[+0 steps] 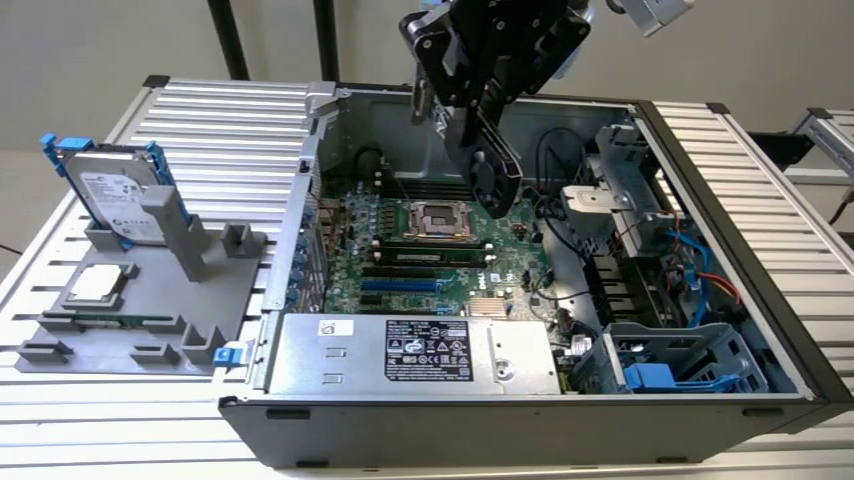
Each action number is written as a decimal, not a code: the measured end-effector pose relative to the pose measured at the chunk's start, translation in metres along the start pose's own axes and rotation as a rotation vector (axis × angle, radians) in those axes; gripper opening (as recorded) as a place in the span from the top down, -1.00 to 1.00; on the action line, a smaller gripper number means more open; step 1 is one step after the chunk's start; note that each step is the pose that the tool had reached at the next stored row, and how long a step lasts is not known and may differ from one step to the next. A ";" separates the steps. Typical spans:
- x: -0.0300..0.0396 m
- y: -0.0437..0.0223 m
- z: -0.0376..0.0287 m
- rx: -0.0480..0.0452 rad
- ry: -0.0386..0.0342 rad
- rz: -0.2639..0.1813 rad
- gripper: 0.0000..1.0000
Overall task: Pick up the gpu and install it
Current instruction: 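Insert the gpu into the slot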
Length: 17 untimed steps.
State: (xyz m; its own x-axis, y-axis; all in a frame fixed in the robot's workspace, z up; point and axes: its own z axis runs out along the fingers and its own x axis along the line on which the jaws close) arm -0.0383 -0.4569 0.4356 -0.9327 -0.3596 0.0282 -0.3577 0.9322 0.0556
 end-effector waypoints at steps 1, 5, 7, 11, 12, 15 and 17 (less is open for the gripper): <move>0.0000 0.0000 0.0000 0.0002 0.0003 -0.005 1.00; 0.0000 0.0000 0.0000 0.0007 0.0013 -0.023 1.00; 0.0000 0.0000 0.0000 0.0009 0.0017 -0.032 1.00; 0.0000 0.0000 0.0000 0.0014 0.0028 -0.050 1.00; 0.0000 0.0000 0.0000 0.0015 0.0030 -0.054 1.00; 0.0000 0.0000 0.0000 0.0019 0.0038 -0.068 1.00; 0.0000 0.0000 0.0000 0.0022 0.0042 -0.077 1.00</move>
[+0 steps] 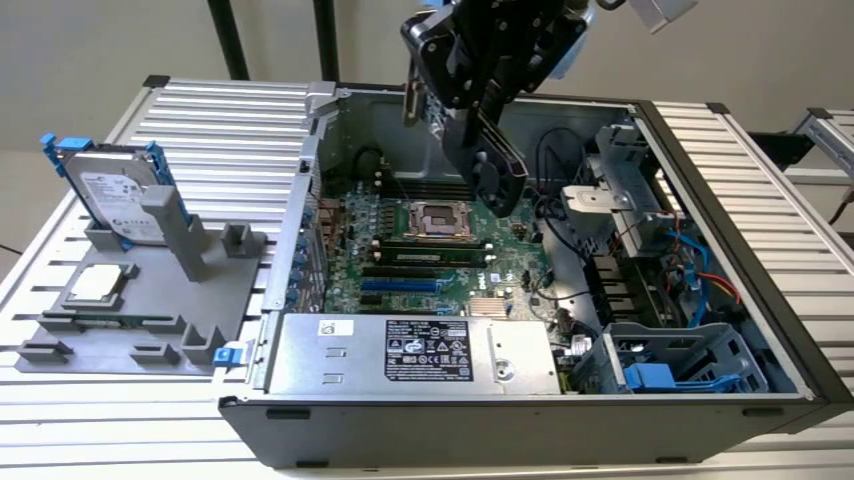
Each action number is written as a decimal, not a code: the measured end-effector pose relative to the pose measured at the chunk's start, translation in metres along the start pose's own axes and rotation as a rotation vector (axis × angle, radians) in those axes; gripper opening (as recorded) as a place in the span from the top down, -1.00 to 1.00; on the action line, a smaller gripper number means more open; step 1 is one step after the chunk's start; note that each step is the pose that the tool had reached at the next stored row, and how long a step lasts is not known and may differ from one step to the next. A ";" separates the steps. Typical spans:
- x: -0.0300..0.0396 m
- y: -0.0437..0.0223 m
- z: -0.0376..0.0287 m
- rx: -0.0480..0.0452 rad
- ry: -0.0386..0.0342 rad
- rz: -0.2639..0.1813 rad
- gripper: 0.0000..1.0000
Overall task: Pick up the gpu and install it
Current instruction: 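Insert the gpu into the slot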
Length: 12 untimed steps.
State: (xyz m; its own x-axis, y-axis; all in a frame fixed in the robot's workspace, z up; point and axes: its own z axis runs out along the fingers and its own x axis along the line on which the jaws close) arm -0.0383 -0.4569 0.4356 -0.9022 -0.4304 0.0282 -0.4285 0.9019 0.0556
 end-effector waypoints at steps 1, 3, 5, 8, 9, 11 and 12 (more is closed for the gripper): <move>0.0000 0.0000 0.0000 0.0001 0.0003 -0.004 1.00; 0.0000 0.0000 0.0000 0.0004 0.0008 -0.013 1.00; 0.0000 0.0000 0.0000 0.0006 0.0013 -0.023 1.00; 0.0000 0.0000 0.0000 0.0011 0.0021 -0.036 1.00; 0.0000 0.0000 0.0000 0.0012 0.0023 -0.041 1.00; 0.0000 0.0000 0.0000 0.0014 0.0028 -0.050 1.00; 0.0000 0.0000 0.0000 0.0015 0.0030 -0.054 1.00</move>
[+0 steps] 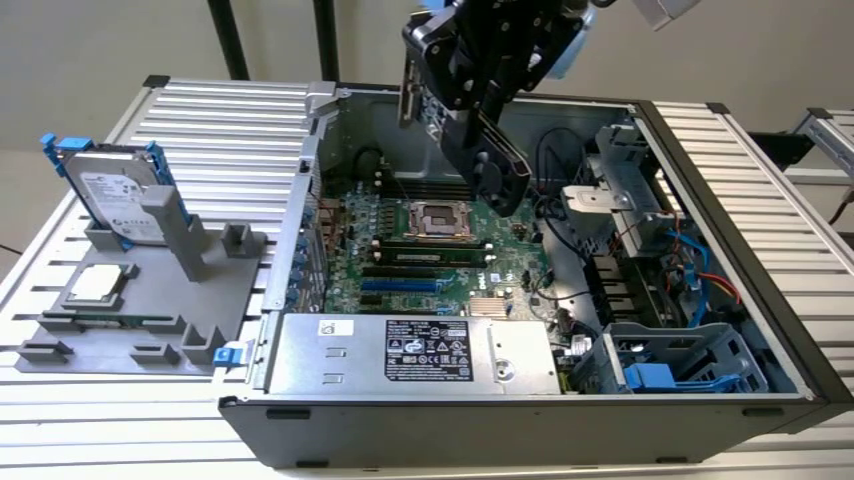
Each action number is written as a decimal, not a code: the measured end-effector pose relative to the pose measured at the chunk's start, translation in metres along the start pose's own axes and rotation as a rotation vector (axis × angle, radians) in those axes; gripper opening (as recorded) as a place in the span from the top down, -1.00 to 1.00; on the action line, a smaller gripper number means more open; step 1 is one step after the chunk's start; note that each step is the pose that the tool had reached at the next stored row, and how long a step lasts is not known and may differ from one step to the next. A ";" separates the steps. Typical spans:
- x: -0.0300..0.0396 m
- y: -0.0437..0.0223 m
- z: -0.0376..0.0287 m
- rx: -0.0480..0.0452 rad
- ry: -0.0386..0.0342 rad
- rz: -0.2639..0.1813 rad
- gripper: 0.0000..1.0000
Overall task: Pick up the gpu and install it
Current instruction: 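Insert the gpu into the slot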
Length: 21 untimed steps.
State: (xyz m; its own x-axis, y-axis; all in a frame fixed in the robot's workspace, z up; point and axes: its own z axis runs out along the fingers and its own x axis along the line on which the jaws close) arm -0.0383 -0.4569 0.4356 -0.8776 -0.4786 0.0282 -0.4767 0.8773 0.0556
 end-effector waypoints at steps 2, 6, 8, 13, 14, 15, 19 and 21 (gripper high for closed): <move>0.0000 0.0000 0.0000 0.0003 0.0005 -0.009 1.00; 0.0000 0.0000 0.0000 0.0008 0.0016 -0.028 1.00; 0.0000 0.0000 0.0000 0.0010 0.0020 -0.037 1.00; 0.0000 0.0000 0.0000 0.0017 0.0033 -0.060 1.00; 0.0000 0.0000 0.0000 0.0018 0.0035 -0.064 1.00; 0.0000 0.0000 0.0000 0.0020 0.0038 -0.068 1.00; 0.0000 0.0000 0.0000 0.0021 0.0042 -0.075 1.00; -0.0001 0.0001 0.0000 0.0022 0.0043 -0.075 1.00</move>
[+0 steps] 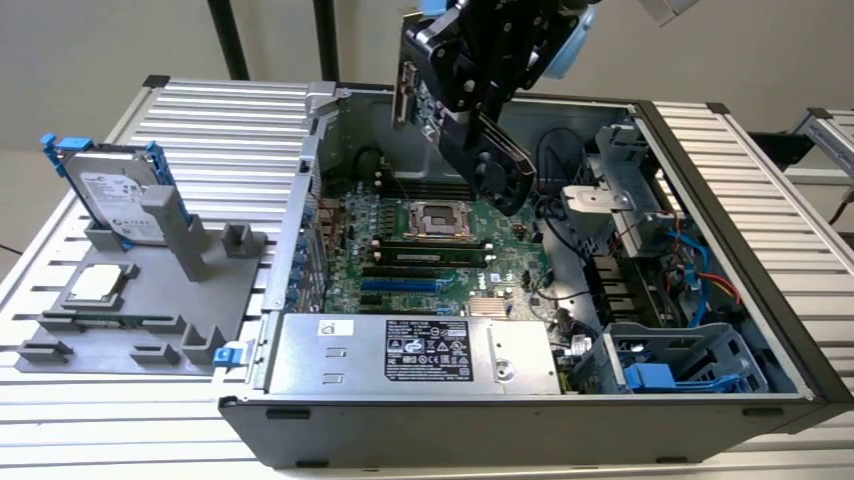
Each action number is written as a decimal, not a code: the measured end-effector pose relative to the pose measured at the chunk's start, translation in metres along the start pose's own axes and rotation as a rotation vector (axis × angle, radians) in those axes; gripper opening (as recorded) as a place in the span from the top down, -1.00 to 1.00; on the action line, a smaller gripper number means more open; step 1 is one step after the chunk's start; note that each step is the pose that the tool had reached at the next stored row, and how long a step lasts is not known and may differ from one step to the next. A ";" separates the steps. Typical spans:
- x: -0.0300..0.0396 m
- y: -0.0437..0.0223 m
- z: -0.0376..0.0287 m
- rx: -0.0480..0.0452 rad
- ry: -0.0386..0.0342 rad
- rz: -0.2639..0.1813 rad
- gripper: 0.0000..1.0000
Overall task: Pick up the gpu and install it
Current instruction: 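Insert the gpu into the slot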
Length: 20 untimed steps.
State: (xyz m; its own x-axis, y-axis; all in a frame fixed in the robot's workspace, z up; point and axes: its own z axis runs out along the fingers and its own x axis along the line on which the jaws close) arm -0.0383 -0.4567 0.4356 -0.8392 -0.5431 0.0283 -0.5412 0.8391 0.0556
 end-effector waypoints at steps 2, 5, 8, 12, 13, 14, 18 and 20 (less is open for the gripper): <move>0.0000 0.0000 0.0000 0.0000 -0.0001 0.000 1.00; 0.0001 0.0002 0.0000 0.0000 -0.0001 0.000 1.00; -0.0002 0.0003 0.0000 0.0000 -0.0001 0.000 1.00; -0.0001 0.0003 0.0000 0.0001 0.0000 -0.003 1.00; -0.0001 0.0003 0.0000 0.0001 0.0001 -0.005 1.00; -0.0001 0.0003 0.0000 0.0002 0.0003 -0.006 1.00; -0.0001 0.0003 0.0000 0.0004 0.0007 -0.015 1.00; -0.0001 0.0003 0.0000 0.0005 0.0010 -0.020 1.00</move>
State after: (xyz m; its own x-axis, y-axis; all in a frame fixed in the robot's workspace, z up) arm -0.0383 -0.4564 0.4356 -0.8280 -0.5600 0.0282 -0.5580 0.8280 0.0556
